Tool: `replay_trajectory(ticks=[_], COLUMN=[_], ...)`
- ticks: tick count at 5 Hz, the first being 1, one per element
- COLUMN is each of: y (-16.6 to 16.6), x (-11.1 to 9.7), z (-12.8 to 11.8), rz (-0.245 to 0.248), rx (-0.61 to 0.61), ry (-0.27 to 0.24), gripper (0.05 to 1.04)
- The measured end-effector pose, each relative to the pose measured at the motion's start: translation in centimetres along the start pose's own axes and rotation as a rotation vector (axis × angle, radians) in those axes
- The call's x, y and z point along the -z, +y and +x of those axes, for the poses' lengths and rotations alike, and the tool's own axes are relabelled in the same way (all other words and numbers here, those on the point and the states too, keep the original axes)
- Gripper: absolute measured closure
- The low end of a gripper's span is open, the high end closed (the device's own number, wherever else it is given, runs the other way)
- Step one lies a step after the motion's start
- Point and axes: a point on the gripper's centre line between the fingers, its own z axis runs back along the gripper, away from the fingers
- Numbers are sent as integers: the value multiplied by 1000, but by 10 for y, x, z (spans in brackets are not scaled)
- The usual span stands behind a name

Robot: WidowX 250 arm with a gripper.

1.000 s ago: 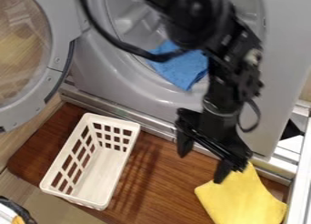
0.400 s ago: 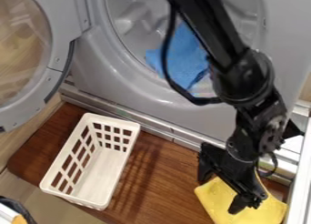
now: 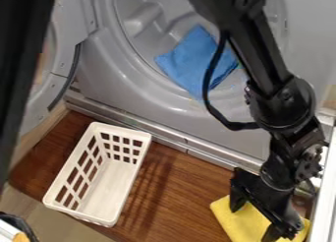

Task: Moved the yellow cloth near the white dish

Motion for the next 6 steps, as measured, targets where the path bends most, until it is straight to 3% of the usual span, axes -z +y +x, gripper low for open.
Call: replay_trajectory(ticks=[2,4,6], y=[-8,20,63], x=[16,19,20], z=[0,-12,-43], rz=[-46,-41,-28], rx=[37,-59,-196], ry=[8,1,45], gripper=[84,84,84])
